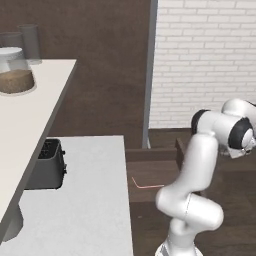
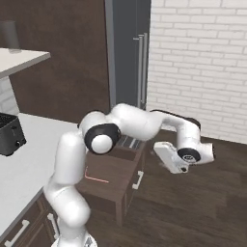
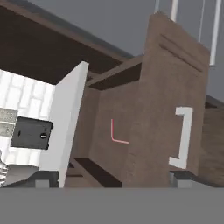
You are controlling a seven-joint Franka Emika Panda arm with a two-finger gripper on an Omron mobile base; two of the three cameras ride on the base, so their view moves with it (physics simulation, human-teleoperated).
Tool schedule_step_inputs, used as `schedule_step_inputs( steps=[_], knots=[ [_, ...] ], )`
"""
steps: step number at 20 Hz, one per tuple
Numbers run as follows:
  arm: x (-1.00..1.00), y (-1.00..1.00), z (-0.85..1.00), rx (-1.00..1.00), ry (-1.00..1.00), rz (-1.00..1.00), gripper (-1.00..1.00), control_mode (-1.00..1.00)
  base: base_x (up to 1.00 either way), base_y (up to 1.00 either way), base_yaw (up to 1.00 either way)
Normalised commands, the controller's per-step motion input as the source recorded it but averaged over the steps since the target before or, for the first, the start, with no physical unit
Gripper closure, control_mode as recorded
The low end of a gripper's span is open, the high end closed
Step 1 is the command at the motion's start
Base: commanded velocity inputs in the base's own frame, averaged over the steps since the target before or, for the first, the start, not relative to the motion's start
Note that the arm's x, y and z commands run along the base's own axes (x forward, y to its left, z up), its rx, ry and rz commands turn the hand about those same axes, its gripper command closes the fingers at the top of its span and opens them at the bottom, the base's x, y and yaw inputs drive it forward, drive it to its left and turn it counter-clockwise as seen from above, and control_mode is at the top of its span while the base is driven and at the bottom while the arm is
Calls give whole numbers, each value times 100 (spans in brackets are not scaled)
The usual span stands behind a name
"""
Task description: Take a straw from the drawer in front and place it inside the glass cup on the dining counter.
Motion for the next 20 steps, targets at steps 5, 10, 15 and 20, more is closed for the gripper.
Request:
schedule_step_inputs(
  steps=[5,10,15,20],
  knots=[
    [-2,98,97,-68,-6,0,-100,-100,0,0,0],
    [0,99,65,-53,5,-6,-100,-100,0,0,0],
    [6,65,10,-20,32,-15,-100,-100,0,0,0],
    [29,18,-26,-5,37,-18,-100,-100,0,0,0]
  ],
)
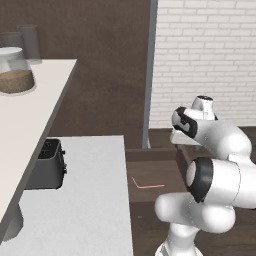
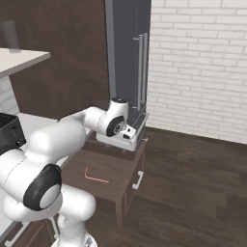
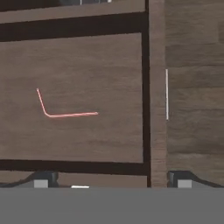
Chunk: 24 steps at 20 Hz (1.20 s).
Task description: Take a straw from the drawer in front and place it inside the glass cup on the dining counter.
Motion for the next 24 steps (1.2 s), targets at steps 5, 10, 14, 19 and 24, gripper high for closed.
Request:
schedule_step_inputs(
  steps=[5,10,14,19,24],
  knots=[
    [49,3,-30,-1,33,-16,-100,-100,0,0,0],
    [20,26,-51,-19,11,-13,-100,-100,0,0,0],
    [3,14,-61,-28,0,-15,-100,-100,0,0,0],
    [15,-1,-58,-29,0,-14,-100,-100,0,0,0],
    [53,-7,-41,-7,10,-10,-100,-100,0,0,0]
  ],
)
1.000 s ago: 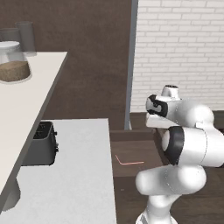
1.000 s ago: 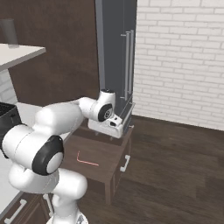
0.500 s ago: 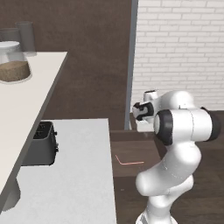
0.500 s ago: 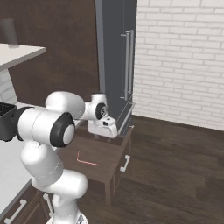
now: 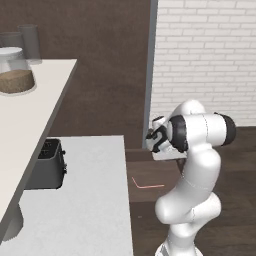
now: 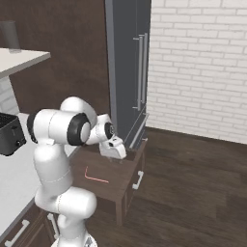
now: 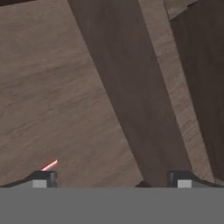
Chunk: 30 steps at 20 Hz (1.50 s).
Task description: Take a straw from the drawer in front and place it inside the glass cup on the dining counter.
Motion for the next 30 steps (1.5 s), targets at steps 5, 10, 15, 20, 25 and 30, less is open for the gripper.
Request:
schedule_step_inputs(
  steps=[5,10,15,20,25,30],
  knots=[
    [45,-38,-42,0,10,-3,-100,-100,0,0,0],
    [11,-46,-50,0,1,-1,-100,-100,0,0,0],
    [0,-41,-50,-4,0,0,-100,-100,0,0,0],
    [-1,-88,-13,-11,-6,-2,-100,-100,0,0,0],
    [-12,-100,0,-8,-12,-1,-100,-100,0,0,0],
    [-44,-64,47,3,-19,1,-100,-100,0,0,0]
  ],
)
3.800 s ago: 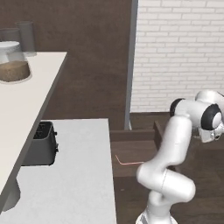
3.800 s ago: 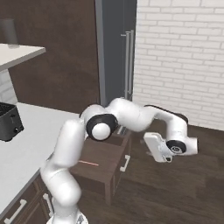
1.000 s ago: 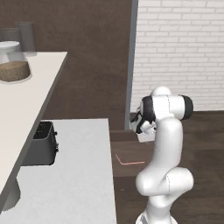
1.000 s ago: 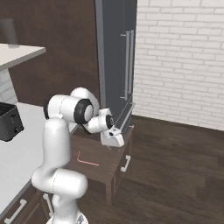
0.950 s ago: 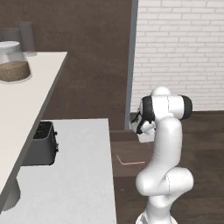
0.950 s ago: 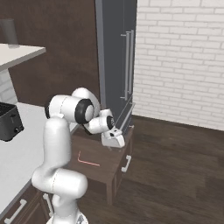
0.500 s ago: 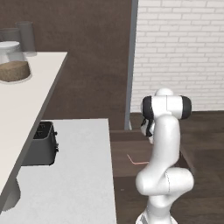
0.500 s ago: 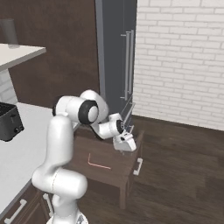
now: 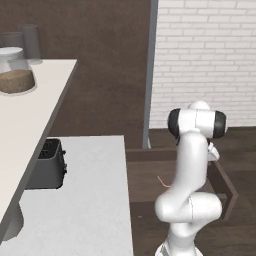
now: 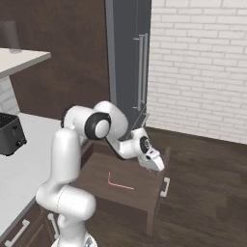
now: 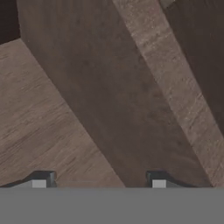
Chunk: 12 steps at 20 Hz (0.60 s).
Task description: Take a straw from the drawer in front and place it inside the glass cup on the dining counter.
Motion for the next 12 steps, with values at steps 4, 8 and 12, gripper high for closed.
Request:
schedule_step_inputs(
  steps=[4,8,12],
  knots=[
    [-58,52,100,18,-8,17,-100,-100,0,0,0],
    [-26,98,91,17,1,25,-100,-100,0,0,0],
    [0,100,59,19,8,32,-100,-100,0,0,0]
  ],
)
